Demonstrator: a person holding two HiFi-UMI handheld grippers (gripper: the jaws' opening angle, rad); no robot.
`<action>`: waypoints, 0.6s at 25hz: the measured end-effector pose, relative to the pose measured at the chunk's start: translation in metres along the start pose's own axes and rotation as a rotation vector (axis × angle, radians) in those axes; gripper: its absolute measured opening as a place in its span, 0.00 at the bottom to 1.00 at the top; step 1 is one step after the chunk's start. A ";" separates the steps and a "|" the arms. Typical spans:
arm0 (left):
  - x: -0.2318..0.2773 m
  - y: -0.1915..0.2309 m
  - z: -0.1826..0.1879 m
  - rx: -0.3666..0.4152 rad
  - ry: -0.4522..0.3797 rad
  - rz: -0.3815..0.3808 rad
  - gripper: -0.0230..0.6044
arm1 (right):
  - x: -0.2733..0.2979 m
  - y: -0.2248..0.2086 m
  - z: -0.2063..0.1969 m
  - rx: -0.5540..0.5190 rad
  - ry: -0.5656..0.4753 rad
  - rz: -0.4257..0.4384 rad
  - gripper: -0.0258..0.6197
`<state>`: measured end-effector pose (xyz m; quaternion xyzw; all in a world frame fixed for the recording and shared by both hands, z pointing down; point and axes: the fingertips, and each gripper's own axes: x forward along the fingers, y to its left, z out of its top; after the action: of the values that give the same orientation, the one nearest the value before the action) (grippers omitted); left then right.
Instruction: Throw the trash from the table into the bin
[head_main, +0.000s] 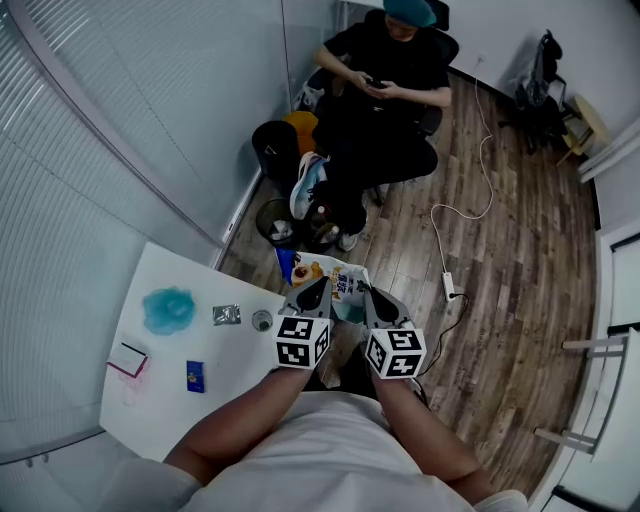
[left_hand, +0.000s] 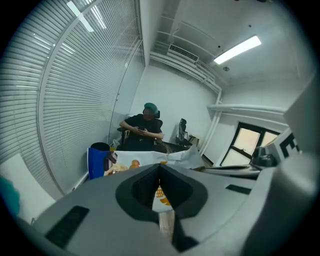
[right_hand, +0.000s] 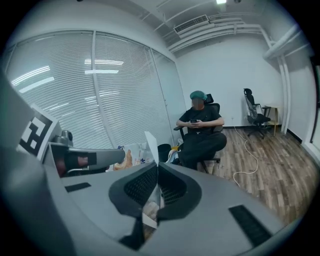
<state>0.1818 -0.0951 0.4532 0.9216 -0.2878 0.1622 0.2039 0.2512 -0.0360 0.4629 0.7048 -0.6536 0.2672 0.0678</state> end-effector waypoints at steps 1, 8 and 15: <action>0.005 -0.001 -0.001 0.007 0.005 0.002 0.04 | 0.002 -0.005 -0.002 0.006 0.005 0.001 0.06; 0.048 -0.003 -0.013 0.030 0.044 0.055 0.04 | 0.030 -0.048 -0.015 0.006 0.059 0.036 0.06; 0.090 -0.021 -0.040 -0.008 0.107 0.085 0.04 | 0.053 -0.106 -0.034 0.015 0.141 0.053 0.06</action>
<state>0.2577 -0.1025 0.5194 0.8976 -0.3162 0.2186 0.2156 0.3436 -0.0533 0.5430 0.6670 -0.6638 0.3227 0.1013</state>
